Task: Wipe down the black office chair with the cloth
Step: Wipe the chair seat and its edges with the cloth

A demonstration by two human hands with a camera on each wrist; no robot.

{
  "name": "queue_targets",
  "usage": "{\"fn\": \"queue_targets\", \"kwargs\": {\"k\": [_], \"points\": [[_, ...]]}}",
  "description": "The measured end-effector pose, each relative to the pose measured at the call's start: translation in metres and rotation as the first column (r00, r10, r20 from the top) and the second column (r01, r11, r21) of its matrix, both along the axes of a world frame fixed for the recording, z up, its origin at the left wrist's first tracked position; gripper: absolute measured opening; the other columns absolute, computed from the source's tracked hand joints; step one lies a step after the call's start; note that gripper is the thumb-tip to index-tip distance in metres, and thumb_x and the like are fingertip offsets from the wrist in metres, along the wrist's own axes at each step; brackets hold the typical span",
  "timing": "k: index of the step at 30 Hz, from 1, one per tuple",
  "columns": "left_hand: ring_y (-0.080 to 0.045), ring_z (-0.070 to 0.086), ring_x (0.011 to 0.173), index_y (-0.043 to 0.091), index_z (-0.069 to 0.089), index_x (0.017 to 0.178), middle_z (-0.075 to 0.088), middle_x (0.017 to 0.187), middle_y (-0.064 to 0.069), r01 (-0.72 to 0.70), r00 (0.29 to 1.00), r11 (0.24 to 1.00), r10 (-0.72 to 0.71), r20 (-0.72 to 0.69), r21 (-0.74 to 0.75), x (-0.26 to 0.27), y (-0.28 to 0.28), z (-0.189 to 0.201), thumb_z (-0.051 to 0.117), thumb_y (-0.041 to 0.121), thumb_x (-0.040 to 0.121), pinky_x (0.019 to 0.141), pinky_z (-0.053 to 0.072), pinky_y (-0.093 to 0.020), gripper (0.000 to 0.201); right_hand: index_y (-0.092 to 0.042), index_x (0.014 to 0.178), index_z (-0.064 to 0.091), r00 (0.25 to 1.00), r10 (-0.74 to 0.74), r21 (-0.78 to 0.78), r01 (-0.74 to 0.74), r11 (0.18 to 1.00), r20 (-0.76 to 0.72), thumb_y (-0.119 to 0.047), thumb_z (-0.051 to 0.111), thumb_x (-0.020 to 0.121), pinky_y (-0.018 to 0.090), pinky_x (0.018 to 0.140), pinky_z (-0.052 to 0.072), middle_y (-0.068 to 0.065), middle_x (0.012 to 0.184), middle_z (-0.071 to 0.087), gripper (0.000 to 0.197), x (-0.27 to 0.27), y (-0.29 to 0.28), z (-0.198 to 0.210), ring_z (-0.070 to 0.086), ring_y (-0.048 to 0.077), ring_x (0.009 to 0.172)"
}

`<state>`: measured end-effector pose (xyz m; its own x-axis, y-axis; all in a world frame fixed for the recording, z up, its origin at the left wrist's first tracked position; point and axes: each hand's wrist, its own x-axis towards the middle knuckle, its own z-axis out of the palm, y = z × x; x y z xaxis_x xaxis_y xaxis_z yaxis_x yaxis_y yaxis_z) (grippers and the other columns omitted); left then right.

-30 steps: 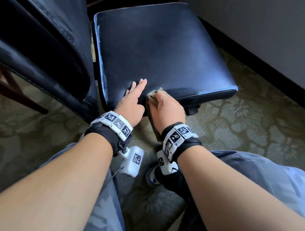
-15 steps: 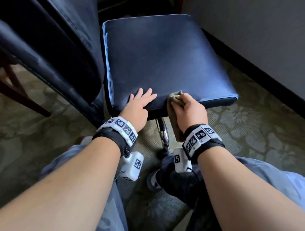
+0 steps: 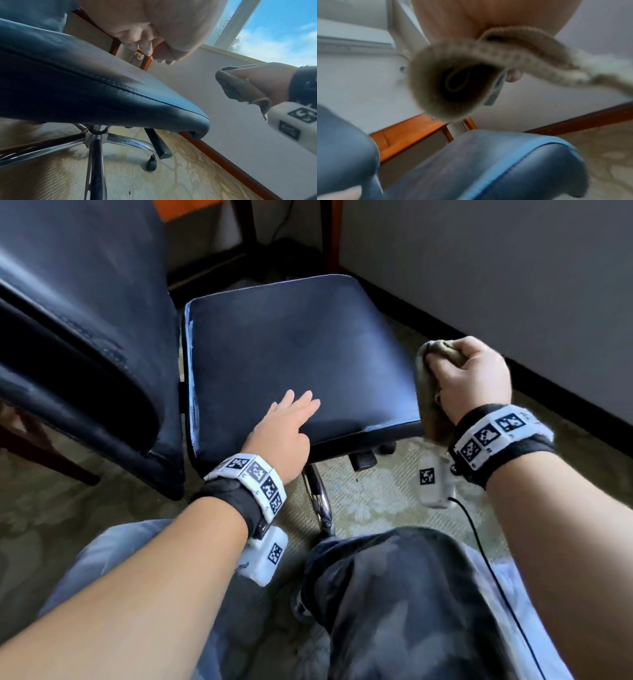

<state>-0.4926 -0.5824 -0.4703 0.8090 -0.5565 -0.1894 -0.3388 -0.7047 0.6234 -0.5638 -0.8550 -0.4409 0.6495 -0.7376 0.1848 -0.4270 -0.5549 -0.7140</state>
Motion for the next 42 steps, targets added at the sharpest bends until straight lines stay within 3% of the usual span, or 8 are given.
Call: {"fn": "queue_targets", "kwargs": {"k": [4, 8, 13, 19, 24, 31, 36, 42], "points": [[-0.019, -0.004, 0.163, 0.038, 0.025, 0.165, 0.009, 0.174, 0.02, 0.099, 0.995, 0.993, -0.098, -0.015, 0.061, -0.004, -0.025, -0.014, 0.037, -0.001, 0.094, 0.13, 0.007, -0.037, 0.082, -0.025, 0.11, 0.069, 0.977, 0.143, -0.055, -0.154, 0.987, -0.16, -0.042, 0.068, 0.093, 0.021, 0.074, 0.038, 0.004, 0.104, 0.074, 0.024, -0.025, 0.002, -0.033, 0.067, 0.028, 0.101], [-0.023, -0.012, 0.162, 0.027, 0.011, 0.168, -0.002, 0.176, 0.008, 0.196, 0.98, 0.96, -0.2, -0.001, 0.202, 0.003, -0.039, -0.037, 0.043, 0.001, 0.095, 0.131, -0.004, -0.039, 0.084, -0.02, 0.106, 0.065, 0.918, 0.31, -0.124, -0.348, 0.929, -0.247, -0.046, 0.065, 0.093, 0.038, 0.079, 0.055, 0.006, 0.098, 0.074, 0.029, -0.026, 0.031, -0.071, 0.069, 0.033, 0.094], [-0.025, -0.018, 0.161, 0.032, -0.001, 0.168, -0.014, 0.175, 0.004, 0.2, 0.977, 0.911, -0.212, -0.007, 0.361, 0.008, -0.052, -0.055, 0.033, 0.049, 0.111, 0.129, -0.009, -0.043, 0.069, -0.024, 0.101, 0.058, 0.859, 0.441, -0.182, -0.492, 0.851, -0.26, -0.045, 0.055, 0.098, 0.039, 0.069, 0.054, -0.003, 0.101, 0.068, 0.022, -0.018, 0.06, -0.093, 0.068, 0.028, 0.089], [-0.037, -0.01, 0.161, 0.016, 0.014, 0.167, -0.008, 0.176, -0.005, 0.295, 0.953, 0.87, -0.299, -0.052, 0.395, 0.017, -0.052, -0.044, 0.01, 0.007, 0.106, 0.129, 0.001, -0.051, 0.062, -0.02, 0.095, 0.056, 0.927, 0.238, -0.123, -0.283, 0.951, -0.289, -0.041, 0.053, 0.101, 0.034, 0.064, 0.04, 0.0, 0.083, 0.057, 0.022, -0.02, 0.03, -0.09, 0.064, 0.034, 0.086], [-0.033, -0.009, 0.161, 0.019, 0.014, 0.167, -0.005, 0.177, -0.003, 0.292, 0.954, 0.883, -0.294, -0.051, 0.368, 0.018, -0.051, -0.048, 0.013, 0.013, 0.111, 0.129, -0.002, -0.047, 0.057, -0.033, 0.084, 0.041, 0.894, 0.379, -0.167, -0.422, 0.891, -0.239, -0.042, 0.051, 0.1, 0.036, 0.065, 0.051, -0.002, 0.092, 0.064, 0.021, -0.016, 0.053, -0.088, 0.064, 0.029, 0.084], [-0.03, -0.012, 0.162, 0.026, 0.007, 0.168, -0.006, 0.177, 0.001, 0.303, 0.953, 0.893, -0.286, -0.099, 0.334, 0.024, -0.047, -0.047, 0.012, 0.013, 0.113, 0.128, -0.005, -0.04, 0.057, -0.018, 0.095, 0.059, 0.934, 0.234, -0.144, -0.28, 0.949, -0.27, -0.041, 0.055, 0.1, 0.034, 0.067, 0.042, 0.004, 0.094, 0.068, 0.023, -0.021, 0.03, -0.087, 0.064, 0.032, 0.088], [-0.029, -0.011, 0.162, 0.027, 0.006, 0.168, -0.005, 0.176, 0.002, 0.294, 0.956, 0.906, -0.275, -0.102, 0.306, 0.025, -0.045, -0.054, 0.014, 0.018, 0.115, 0.127, -0.005, -0.038, 0.054, -0.021, 0.092, 0.058, 0.861, 0.427, -0.179, -0.483, 0.857, -0.277, -0.041, 0.055, 0.099, 0.039, 0.069, 0.053, 0.0, 0.093, 0.066, 0.021, -0.012, 0.047, -0.092, 0.065, 0.03, 0.086], [-0.028, -0.008, 0.162, 0.025, 0.01, 0.168, -0.002, 0.176, -0.001, 0.277, 0.96, 0.927, -0.259, -0.103, 0.253, 0.023, -0.048, -0.051, 0.021, 0.022, 0.116, 0.128, -0.004, -0.047, 0.053, -0.018, 0.097, 0.058, 0.939, 0.212, -0.14, -0.257, 0.956, -0.272, -0.039, 0.058, 0.096, 0.037, 0.069, 0.049, 0.007, 0.089, 0.068, 0.021, -0.015, 0.03, -0.088, 0.065, 0.036, 0.085]]}}
